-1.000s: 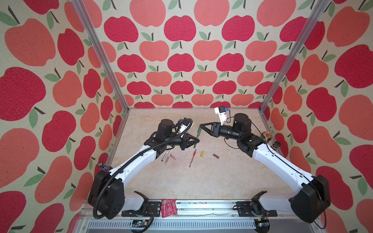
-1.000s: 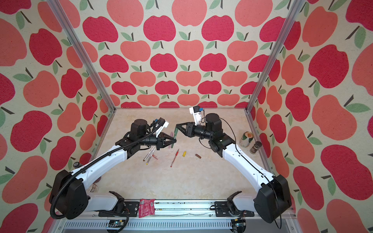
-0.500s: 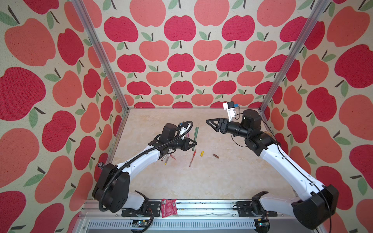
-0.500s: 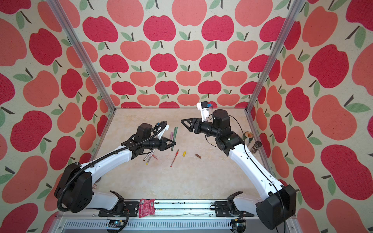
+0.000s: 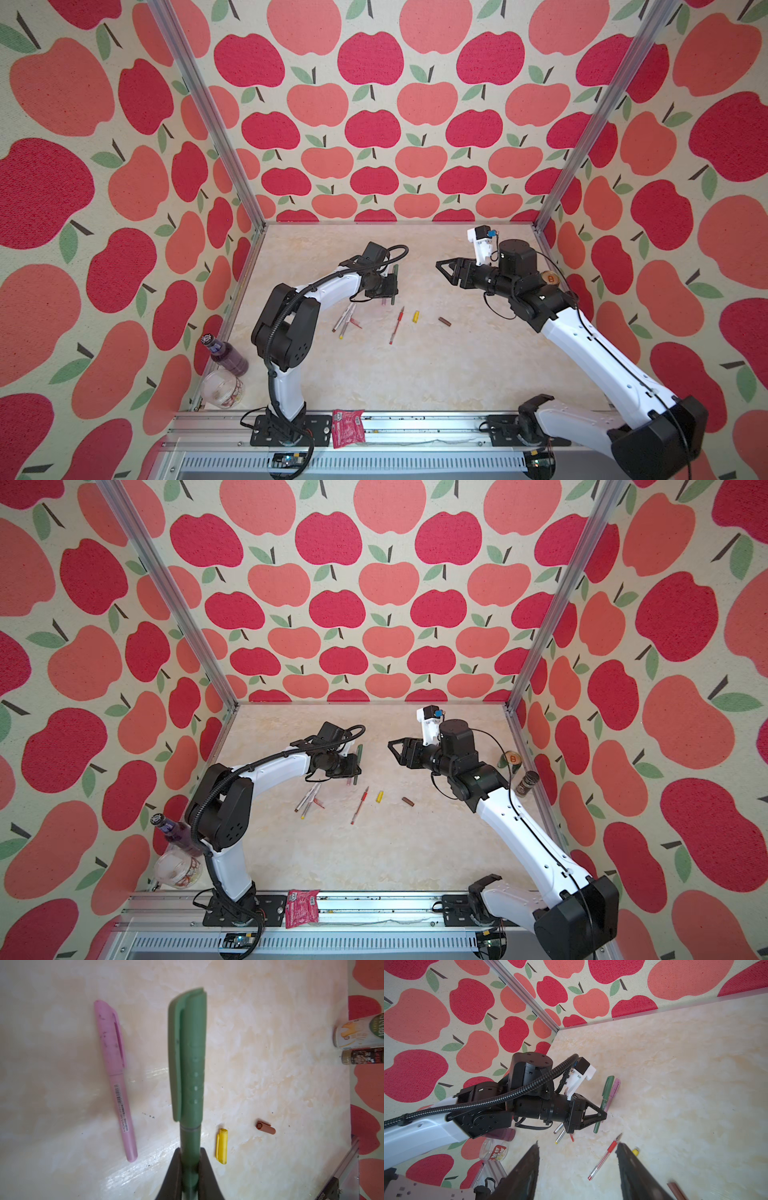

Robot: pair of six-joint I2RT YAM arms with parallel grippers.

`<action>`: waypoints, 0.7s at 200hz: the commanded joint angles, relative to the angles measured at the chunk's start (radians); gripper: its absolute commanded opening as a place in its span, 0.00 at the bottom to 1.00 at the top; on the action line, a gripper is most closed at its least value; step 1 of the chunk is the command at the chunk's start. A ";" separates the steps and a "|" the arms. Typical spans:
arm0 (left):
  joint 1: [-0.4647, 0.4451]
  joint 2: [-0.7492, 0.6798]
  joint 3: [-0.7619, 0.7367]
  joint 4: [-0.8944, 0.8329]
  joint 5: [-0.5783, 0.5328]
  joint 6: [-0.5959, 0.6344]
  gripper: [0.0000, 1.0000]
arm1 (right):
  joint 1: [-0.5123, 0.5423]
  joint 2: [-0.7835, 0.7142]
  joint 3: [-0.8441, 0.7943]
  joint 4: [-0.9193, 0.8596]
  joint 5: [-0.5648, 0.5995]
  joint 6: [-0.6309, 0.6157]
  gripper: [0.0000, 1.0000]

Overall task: Insert the pens into the pen caps
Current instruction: 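Lower the capped green pen onto the table with the left gripper and release it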

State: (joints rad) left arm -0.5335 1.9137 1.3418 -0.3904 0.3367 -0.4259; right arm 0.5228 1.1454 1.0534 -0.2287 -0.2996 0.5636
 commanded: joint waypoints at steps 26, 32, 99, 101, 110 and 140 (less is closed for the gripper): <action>-0.026 0.115 0.133 -0.170 -0.100 0.001 0.05 | -0.020 -0.024 -0.022 -0.010 0.009 -0.031 0.62; -0.028 0.125 0.141 -0.181 -0.101 0.001 0.05 | -0.019 -0.023 -0.023 -0.009 0.008 -0.030 0.62; -0.037 0.181 0.175 -0.208 -0.101 -0.012 0.08 | -0.029 0.000 -0.018 0.007 -0.015 -0.027 0.62; -0.037 0.183 0.177 -0.208 -0.101 -0.013 0.08 | -0.028 0.001 -0.018 0.007 -0.015 -0.027 0.62; -0.039 0.188 0.181 -0.206 -0.097 -0.013 0.08 | -0.030 0.003 -0.018 0.006 -0.015 -0.027 0.62; -0.043 0.202 0.191 -0.198 -0.096 -0.019 0.09 | -0.033 0.004 -0.018 0.006 -0.022 -0.027 0.62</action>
State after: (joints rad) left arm -0.5701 2.0956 1.5032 -0.5621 0.2466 -0.4297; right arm 0.4995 1.1461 1.0409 -0.2298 -0.3046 0.5499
